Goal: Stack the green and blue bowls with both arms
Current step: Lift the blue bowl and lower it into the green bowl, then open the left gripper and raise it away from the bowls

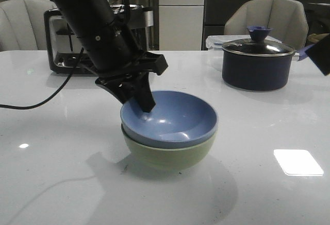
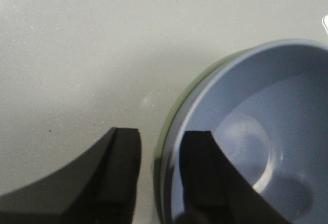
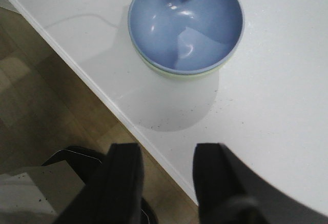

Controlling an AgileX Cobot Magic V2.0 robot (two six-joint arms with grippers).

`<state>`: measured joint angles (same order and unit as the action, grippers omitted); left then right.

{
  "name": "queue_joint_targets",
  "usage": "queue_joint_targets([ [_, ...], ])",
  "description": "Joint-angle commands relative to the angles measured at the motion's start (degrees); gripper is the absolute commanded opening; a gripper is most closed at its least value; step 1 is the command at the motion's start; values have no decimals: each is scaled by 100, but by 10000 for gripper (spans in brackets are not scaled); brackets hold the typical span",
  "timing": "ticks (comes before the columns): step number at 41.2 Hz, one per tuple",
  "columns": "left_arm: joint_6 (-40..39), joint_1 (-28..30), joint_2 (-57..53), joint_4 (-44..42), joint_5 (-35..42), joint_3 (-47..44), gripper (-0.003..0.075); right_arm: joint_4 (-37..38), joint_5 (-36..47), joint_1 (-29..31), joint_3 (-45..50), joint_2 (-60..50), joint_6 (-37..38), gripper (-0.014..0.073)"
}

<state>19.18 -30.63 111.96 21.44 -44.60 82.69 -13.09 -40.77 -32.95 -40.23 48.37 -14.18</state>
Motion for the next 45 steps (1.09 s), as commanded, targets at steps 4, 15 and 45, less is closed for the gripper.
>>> queue_joint_targets([
  [4,-4,-36,-354,174,63,263,415,-19,316,2,-154,-39,-41,374],
  [15,129,-102,-1446,-91,48,266,412,-19,316,2,-154,-39,-41,374],
  [45,-1052,-966,-5370,-2087,-92,-2807,390,-205,348,2,-154,-39,-41,374],
])
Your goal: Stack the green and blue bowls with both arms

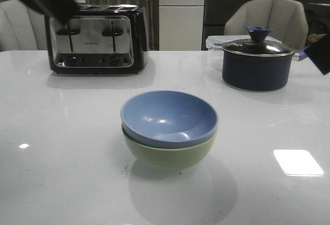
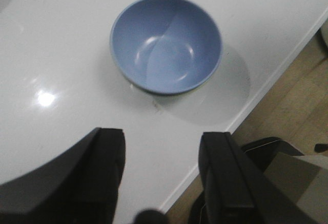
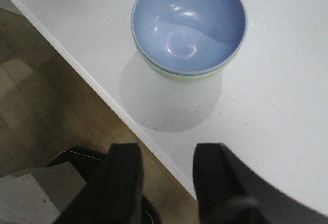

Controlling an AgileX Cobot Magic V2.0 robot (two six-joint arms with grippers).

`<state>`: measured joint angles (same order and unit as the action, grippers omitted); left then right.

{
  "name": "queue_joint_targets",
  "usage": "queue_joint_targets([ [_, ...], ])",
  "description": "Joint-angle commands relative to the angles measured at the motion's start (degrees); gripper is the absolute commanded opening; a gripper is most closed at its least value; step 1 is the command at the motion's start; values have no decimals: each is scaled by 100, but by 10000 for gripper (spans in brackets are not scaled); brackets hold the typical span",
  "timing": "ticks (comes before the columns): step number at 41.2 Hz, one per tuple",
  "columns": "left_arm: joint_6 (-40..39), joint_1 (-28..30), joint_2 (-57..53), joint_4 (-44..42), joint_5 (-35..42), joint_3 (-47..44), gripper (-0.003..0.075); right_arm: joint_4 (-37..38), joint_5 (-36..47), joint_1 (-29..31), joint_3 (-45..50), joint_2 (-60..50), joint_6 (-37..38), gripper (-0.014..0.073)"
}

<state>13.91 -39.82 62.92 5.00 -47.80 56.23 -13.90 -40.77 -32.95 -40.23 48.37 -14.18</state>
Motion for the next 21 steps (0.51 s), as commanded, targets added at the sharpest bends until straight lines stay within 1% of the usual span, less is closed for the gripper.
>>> queue_joint_targets([
  [1,-650,-47,-611,-546,217,-279,390,-124,352,2,-154,-39,-41,374],
  [5,-1158,-47,-1067,-866,218,-614,390,-90,272,2,-154,-39,-41,374],
  [9,-1445,-47,-1565,-1008,218,-924,390,71,255,20,-154,-57,59,372],
  [15,-1487,-47,-2201,-1008,218,-1232,390,367,294,25,-51,-293,454,372],
  [21,-1487,-47,-2606,-1008,218,-1395,390,724,505,31,353,-589,673,372],
])
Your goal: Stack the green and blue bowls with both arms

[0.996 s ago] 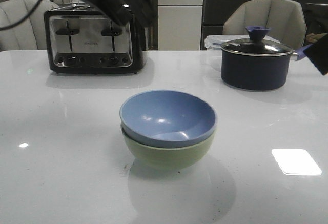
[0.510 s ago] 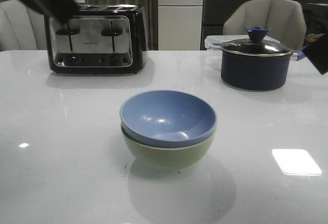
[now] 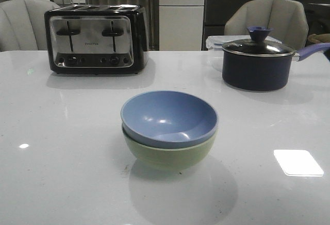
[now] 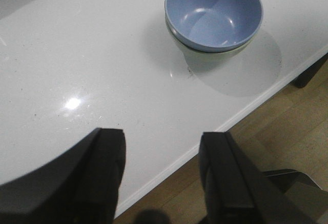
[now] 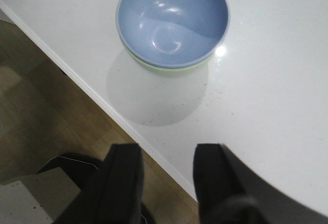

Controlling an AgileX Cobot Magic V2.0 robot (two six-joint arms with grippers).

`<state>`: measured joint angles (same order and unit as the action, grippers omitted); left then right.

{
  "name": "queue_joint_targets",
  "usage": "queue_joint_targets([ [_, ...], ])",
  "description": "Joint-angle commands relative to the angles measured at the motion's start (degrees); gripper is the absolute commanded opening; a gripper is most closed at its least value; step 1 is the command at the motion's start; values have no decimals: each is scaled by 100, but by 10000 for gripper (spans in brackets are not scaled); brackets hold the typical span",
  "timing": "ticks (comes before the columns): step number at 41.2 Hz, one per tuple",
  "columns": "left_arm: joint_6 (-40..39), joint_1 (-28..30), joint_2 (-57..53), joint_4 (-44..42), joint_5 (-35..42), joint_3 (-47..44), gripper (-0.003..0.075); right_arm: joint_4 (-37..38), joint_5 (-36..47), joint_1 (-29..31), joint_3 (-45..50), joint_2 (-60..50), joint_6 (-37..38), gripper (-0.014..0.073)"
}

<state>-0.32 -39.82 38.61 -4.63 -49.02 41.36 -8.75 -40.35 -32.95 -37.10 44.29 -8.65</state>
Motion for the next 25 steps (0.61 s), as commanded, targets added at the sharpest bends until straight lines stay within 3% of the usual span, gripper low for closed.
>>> queue_joint_targets([
  [1,-65,-47,-211,-45,341,82,390,225,490,31,91,-222,120,372],
  [9,-65,-47,-249,-45,341,57,354,219,490,31,251,-257,120,360],
  [21,-65,-47,-249,-45,341,57,102,189,490,31,251,-257,115,54],
  [25,-65,-47,-249,-45,341,57,93,189,490,31,251,-257,115,57],
])
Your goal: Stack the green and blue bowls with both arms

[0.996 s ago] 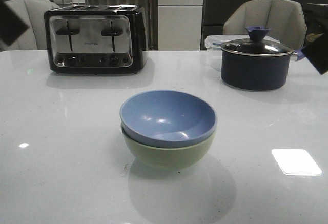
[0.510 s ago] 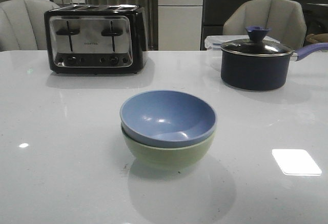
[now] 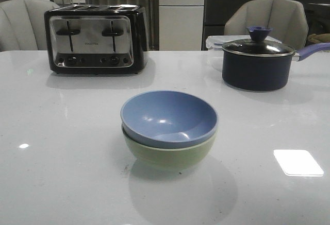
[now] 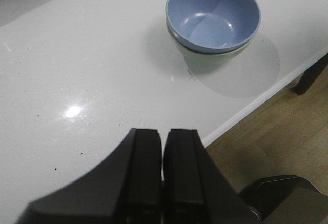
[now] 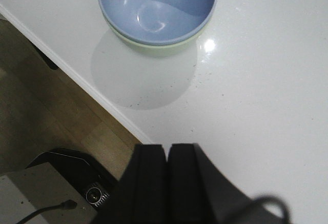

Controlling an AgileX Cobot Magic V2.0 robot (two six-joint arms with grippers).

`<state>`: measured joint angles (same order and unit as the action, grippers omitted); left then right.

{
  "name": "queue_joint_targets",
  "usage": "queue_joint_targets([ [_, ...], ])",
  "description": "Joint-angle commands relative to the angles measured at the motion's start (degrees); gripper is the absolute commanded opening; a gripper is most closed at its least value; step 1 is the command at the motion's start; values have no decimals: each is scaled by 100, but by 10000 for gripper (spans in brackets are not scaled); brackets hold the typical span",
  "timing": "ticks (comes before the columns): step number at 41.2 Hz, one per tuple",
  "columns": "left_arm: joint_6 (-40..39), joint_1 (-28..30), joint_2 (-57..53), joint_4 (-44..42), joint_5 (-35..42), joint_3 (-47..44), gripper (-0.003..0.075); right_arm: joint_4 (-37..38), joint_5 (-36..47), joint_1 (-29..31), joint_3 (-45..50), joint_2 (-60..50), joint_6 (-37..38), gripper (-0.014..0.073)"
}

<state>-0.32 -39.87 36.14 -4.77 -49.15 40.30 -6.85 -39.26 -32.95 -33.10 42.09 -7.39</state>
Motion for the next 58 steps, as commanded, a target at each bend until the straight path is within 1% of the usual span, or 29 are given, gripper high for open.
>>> queue_joint_targets([
  [1,-65,-42,-2,-31,354,164,93,-1,387,31,-149,-37,-11,57],
  [27,-65,-42,-54,4,369,137,93,35,365,31,-148,-37,-11,57],
  [30,-27,181,-227,-96,383,134,93,35,365,31,-148,-37,-11,57],
  [32,-27,428,-376,-96,460,112,93,35,365,31,-148,-37,-11,57],
  [35,-27,844,-659,-96,864,-59,93,35,365,31,-148,-37,-11,57],
  [38,-27,1298,-1027,-85,1522,-369,93,35,371,31,-148,-37,-11,57],
  [41,-27,1826,-1531,51,2372,-901,93,35,371,31,-148,-37,-11,57],
  [44,-27,2241,-1980,203,2968,-1410,93,35,371,31,-148,-37,-11,57],
  [46,-27,2522,-2299,338,3304,-1772,93,35,371,31,-148,-37,-11,57],
  [50,-27,3000,-2879,668,3707,-2428,93,35,371,31,-148,-37,-11,57],
  [53,-27,3238,-3233,853,3928,-2852,93,35,371,31,-148,-37,-11,57],
  [58,-27,3313,-3525,853,4360,-3365,93,35,371,31,-148,-37,-11,57],
])
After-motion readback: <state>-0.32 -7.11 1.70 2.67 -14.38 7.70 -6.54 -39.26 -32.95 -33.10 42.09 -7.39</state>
